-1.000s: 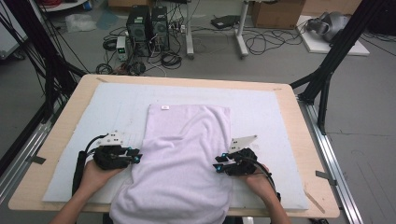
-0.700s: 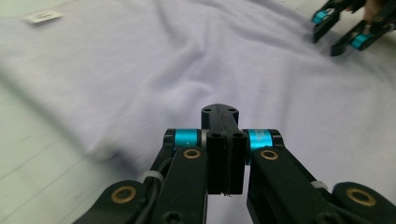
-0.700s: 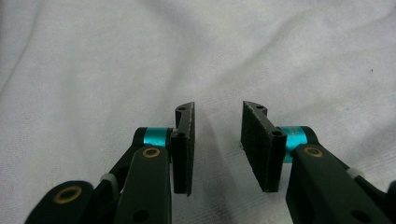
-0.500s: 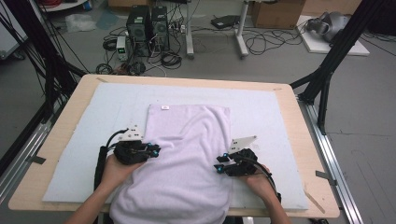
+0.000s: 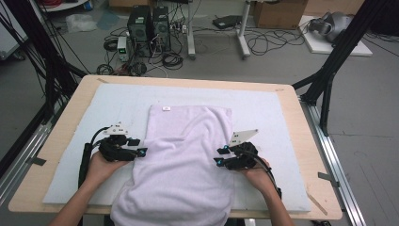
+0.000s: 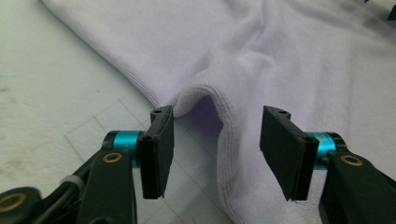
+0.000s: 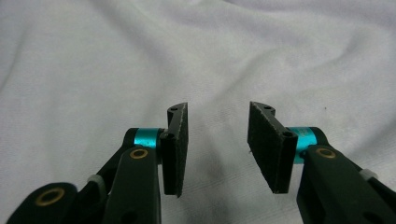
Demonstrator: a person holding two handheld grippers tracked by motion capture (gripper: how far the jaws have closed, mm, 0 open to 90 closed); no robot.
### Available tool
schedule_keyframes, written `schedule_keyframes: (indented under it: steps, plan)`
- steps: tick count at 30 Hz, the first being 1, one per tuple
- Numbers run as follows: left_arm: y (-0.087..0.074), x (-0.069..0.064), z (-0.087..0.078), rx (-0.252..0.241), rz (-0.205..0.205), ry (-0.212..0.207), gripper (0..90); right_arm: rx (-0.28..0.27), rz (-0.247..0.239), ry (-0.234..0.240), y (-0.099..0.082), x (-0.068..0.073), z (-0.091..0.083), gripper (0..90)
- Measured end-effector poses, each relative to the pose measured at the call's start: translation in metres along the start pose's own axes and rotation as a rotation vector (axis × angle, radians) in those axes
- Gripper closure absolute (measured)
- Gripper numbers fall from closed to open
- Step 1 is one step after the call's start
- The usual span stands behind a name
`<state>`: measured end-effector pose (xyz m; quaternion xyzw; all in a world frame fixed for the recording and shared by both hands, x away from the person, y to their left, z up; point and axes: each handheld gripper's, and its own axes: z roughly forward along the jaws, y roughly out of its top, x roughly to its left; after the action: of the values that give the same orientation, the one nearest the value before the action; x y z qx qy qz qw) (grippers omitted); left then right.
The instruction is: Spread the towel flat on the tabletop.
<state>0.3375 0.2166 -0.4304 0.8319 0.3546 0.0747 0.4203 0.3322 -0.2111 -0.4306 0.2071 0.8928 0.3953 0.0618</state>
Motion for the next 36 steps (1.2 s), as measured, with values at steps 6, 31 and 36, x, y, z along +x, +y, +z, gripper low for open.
schedule_keyframes:
  steps: [6,31,36]
  plan:
    - [0.011,-0.002,0.004,-0.015,-0.001,-0.007,85.3,0.042,0.022,0.002,-0.004,-0.005,0.004,58.7]
    - [0.043,-0.041,0.027,-0.059,0.082,-0.069,68.8,0.033,0.010,-0.017,-0.004,0.002,0.003,56.6]
    - [0.042,-0.019,0.032,-0.132,0.036,-0.013,70.6,0.013,-0.001,-0.026,-0.003,0.002,0.001,56.3]
